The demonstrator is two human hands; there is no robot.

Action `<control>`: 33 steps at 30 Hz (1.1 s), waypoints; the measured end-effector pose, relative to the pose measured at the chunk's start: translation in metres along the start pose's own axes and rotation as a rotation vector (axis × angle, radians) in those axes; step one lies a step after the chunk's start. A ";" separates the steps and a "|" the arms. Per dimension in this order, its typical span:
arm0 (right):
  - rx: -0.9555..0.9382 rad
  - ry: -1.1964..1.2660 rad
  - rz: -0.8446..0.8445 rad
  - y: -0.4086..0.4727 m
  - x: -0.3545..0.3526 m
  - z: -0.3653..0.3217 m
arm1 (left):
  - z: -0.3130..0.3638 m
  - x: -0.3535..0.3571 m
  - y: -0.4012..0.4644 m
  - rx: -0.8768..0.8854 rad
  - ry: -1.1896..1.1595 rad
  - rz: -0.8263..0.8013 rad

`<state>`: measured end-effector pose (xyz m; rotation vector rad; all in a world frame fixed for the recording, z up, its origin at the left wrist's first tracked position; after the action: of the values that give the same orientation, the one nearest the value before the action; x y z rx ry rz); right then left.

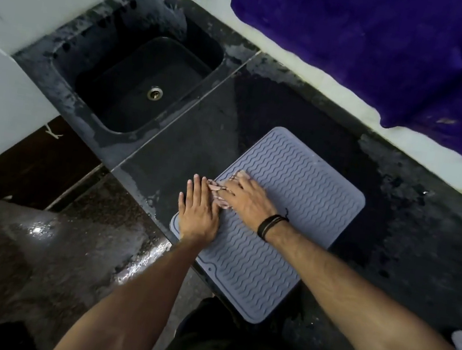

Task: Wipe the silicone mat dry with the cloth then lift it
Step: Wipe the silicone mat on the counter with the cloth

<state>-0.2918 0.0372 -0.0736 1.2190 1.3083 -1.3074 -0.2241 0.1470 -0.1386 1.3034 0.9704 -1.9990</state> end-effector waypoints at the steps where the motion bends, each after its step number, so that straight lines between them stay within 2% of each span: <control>1: -0.017 -0.024 0.004 -0.001 -0.001 0.010 | 0.000 0.000 -0.001 -0.011 -0.006 0.020; 8: 0.294 0.050 -0.095 -0.004 -0.012 0.118 | 0.003 0.001 -0.003 -0.004 -0.006 0.065; 12: 0.389 0.106 0.044 0.014 -0.024 0.115 | 0.012 -0.002 -0.004 0.039 0.000 0.090; 14: 0.360 0.143 0.121 0.026 -0.024 0.097 | 0.026 -0.003 0.006 0.142 0.026 0.070; 17: 0.260 0.067 0.040 0.038 -0.009 0.075 | 0.046 -0.002 0.027 0.255 0.039 -0.008; 22: 0.179 -0.054 0.013 0.033 -0.007 0.100 | 0.045 0.000 0.034 0.294 0.073 -0.035; 29: 0.502 -0.065 -0.085 0.028 -0.021 0.192 | 0.046 0.002 0.032 0.326 0.086 -0.036; 33: 0.651 0.015 -0.027 0.037 -0.023 0.186 | 0.048 0.007 0.033 0.374 0.114 -0.060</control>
<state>-0.2615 -0.1508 -0.0632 1.6466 0.9278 -1.8239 -0.2261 0.0882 -0.1412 1.6166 0.7127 -2.2488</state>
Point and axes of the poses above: each hand's wrist, its own y-axis towards the middle knuckle, its own x-axis out of the palm, z = x × y, the point moved 6 cm from there along y, towards the middle knuckle, and after that the axes turned 3 degrees about -x, right-handed, at the moved point
